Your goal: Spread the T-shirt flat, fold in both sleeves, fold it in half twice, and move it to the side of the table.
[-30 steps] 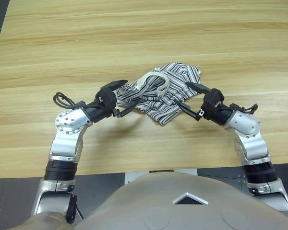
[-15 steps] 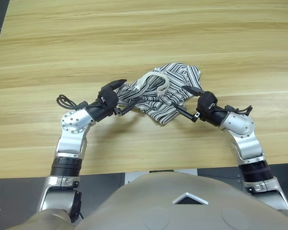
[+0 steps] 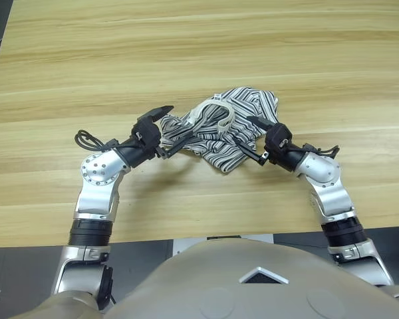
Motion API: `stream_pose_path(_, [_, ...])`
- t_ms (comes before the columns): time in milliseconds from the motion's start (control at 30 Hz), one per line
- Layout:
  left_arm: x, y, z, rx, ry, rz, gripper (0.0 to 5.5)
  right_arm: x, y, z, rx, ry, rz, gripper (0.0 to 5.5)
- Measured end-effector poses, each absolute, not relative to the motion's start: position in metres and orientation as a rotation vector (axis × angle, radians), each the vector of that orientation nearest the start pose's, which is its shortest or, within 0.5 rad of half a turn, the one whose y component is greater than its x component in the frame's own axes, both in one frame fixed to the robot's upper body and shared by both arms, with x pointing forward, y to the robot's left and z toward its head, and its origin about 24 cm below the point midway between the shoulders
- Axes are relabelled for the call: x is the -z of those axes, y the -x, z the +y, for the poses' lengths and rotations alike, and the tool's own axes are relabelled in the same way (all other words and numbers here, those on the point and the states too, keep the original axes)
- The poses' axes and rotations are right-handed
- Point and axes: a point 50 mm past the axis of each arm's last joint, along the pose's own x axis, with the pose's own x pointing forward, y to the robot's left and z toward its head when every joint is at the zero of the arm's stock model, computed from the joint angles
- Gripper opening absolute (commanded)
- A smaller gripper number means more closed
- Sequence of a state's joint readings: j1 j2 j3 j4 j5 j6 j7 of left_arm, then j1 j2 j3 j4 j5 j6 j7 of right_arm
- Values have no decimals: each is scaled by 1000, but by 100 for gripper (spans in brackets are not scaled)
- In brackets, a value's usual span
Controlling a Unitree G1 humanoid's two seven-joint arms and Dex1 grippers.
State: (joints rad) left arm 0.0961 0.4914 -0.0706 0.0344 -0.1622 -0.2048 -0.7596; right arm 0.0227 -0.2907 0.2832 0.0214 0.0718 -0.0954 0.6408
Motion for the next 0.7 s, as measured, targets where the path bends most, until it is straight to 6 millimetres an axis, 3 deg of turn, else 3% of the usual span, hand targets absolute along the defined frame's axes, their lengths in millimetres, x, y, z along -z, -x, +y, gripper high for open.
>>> stream_pose_path(233, [-31, -216, 191, 843, -321, 95, 373, -20, -230, -107, -913, 230, 80, 321])
stream_pose_path(700, [-29, -215, 183, 863, -309, 89, 153, -16, -227, -97, -940, 219, 82, 324])
